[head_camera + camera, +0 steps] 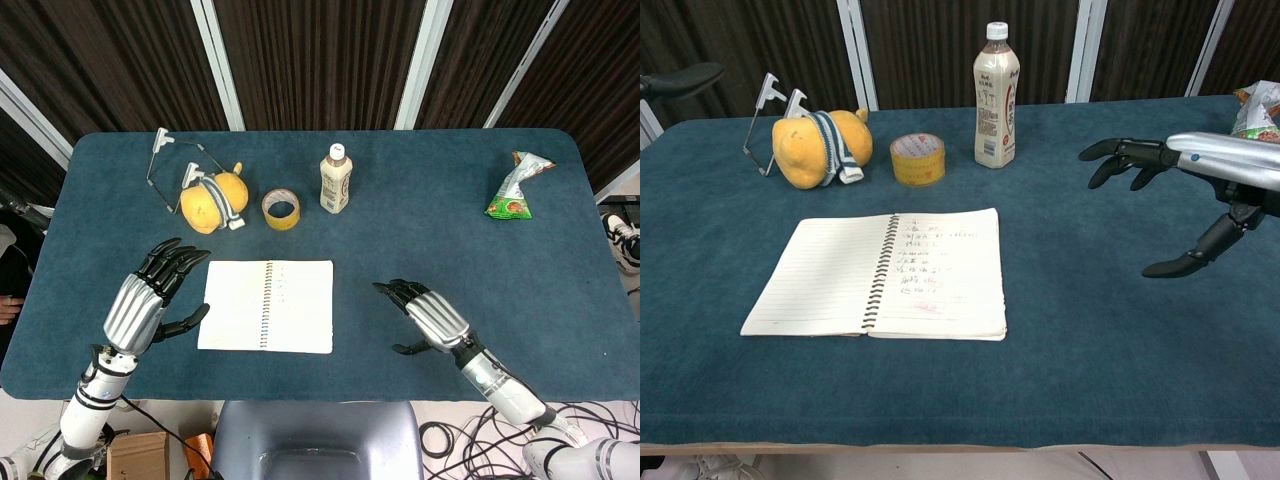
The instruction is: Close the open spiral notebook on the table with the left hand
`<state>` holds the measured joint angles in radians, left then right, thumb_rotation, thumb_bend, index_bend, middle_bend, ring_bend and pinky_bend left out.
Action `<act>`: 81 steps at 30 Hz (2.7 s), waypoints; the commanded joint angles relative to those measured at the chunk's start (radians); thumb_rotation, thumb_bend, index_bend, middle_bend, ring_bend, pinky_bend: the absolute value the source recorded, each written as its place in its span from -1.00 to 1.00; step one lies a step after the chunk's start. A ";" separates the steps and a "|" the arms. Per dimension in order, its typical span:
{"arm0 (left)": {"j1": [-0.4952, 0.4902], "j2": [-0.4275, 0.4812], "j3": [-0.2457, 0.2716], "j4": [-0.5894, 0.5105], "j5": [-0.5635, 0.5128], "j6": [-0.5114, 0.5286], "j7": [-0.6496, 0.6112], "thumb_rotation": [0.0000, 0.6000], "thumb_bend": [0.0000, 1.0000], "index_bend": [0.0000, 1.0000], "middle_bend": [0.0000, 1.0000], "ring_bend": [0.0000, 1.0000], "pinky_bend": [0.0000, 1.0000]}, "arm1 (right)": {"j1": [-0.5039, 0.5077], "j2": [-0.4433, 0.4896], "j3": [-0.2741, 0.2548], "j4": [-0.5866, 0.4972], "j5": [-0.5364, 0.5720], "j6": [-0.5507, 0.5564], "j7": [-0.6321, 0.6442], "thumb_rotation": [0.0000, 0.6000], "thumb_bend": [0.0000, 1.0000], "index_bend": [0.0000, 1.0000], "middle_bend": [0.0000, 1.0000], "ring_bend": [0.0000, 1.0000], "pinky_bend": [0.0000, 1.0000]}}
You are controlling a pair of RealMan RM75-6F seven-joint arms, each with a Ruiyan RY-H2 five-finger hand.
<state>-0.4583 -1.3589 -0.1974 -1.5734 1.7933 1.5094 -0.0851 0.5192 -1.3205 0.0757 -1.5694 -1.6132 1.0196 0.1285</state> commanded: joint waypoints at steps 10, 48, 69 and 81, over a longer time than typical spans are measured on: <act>0.086 0.042 0.148 0.067 -0.123 -0.121 0.123 1.00 -0.32 -0.67 -0.51 -0.58 -0.64 | -0.126 0.189 -0.060 -0.081 -0.022 0.202 0.003 1.00 -0.87 -0.79 -0.66 -0.83 -0.58; -0.018 -0.205 0.153 0.145 -0.455 -0.492 0.506 1.00 -0.47 -0.93 -0.77 -0.89 -0.79 | -0.225 0.284 -0.070 -0.125 -0.023 0.318 0.002 1.00 -0.87 -0.83 -0.69 -0.84 -0.58; -0.048 -0.310 0.162 0.343 -0.327 -0.402 0.281 1.00 -0.18 -0.30 -0.49 -0.63 -0.66 | -0.248 0.271 -0.078 -0.085 -0.023 0.334 0.052 1.00 -0.87 -0.83 -0.71 -0.84 -0.58; -0.066 -0.431 0.211 0.650 -0.152 -0.251 0.045 1.00 -0.05 -0.12 -0.37 -0.49 -0.54 | -0.254 0.272 -0.079 -0.083 -0.029 0.340 0.073 1.00 -0.87 -0.83 -0.71 -0.85 -0.58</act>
<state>-0.5150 -1.7339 -0.0064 -1.0356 1.5750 1.1906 0.0328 0.2658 -1.0490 -0.0036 -1.6526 -1.6424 1.3595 0.2009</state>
